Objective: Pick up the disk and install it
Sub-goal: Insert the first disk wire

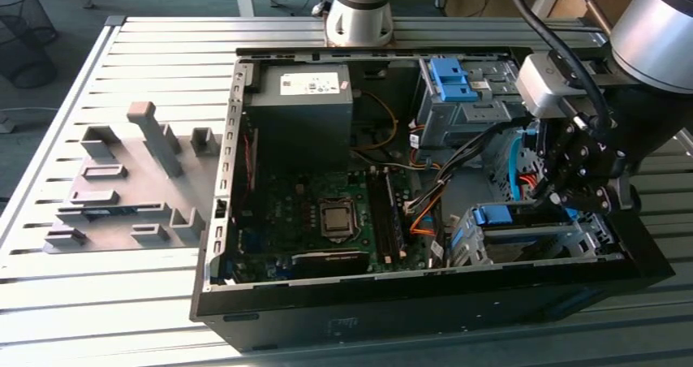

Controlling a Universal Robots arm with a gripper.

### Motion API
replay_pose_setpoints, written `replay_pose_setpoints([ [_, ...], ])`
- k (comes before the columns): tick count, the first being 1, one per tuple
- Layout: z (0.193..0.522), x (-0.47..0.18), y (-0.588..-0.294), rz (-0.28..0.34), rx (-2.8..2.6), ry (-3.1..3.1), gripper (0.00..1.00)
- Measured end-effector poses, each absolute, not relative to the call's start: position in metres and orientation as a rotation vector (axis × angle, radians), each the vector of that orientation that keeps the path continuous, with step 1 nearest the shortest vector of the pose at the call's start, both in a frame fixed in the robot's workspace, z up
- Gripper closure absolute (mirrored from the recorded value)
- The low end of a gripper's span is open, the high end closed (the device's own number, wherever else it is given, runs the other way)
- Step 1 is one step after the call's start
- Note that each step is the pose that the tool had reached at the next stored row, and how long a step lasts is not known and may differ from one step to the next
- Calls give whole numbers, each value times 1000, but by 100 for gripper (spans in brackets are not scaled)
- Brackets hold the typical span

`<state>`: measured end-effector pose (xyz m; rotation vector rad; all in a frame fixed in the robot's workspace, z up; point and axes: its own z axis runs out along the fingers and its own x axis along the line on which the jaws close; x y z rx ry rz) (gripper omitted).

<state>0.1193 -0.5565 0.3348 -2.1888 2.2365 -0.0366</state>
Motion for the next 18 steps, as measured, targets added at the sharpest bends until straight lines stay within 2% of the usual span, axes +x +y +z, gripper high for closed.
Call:
replay_pose_setpoints([
  [18,330,120,-556,-37,-2188,2237,84],
])
